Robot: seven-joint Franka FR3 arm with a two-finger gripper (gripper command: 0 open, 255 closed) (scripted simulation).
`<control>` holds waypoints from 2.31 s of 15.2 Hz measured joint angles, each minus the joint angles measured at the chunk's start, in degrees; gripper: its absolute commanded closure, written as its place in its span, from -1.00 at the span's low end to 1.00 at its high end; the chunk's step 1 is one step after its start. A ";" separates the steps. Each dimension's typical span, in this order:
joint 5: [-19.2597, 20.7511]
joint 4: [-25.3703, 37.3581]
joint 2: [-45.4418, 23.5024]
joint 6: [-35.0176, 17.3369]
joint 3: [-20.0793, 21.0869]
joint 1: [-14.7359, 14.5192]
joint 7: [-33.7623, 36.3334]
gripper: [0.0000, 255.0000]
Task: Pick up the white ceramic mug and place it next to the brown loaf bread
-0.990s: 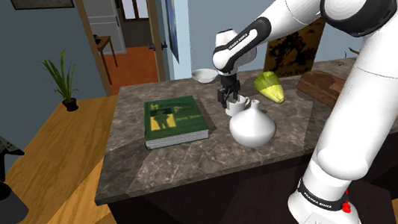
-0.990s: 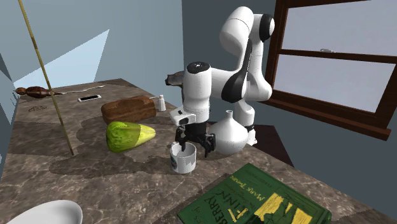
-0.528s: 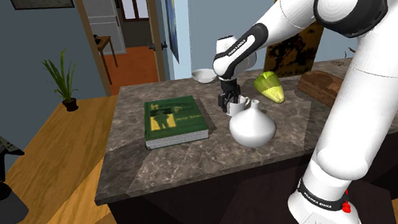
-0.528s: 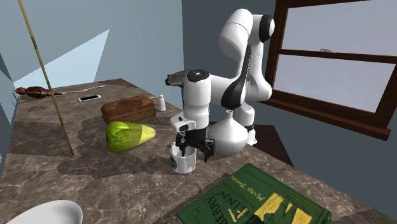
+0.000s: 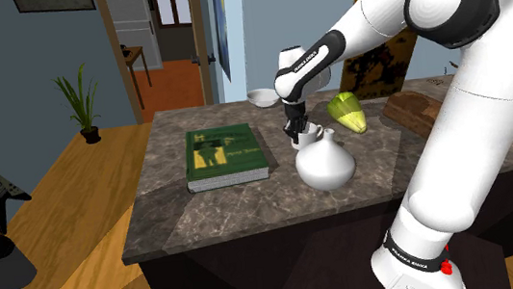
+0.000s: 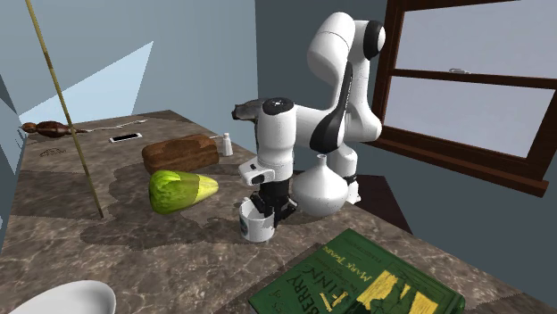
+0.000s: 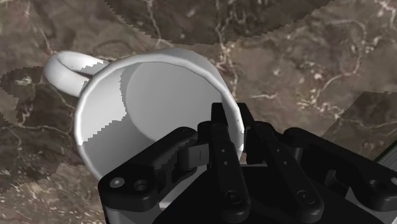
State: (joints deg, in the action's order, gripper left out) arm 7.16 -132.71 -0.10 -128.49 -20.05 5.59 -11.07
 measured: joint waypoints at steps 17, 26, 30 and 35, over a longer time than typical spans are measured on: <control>1.09 3.37 4.52 7.72 0.29 -0.14 0.37 1.00; 1.51 7.59 7.34 14.66 0.74 -0.32 0.44 1.00; 1.68 9.74 8.56 17.98 0.95 -0.37 0.37 1.00; 1.69 12.78 9.38 21.84 1.18 -0.46 0.20 1.00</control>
State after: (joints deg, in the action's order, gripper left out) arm 8.85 -119.93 9.29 -106.65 -18.87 5.13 -10.88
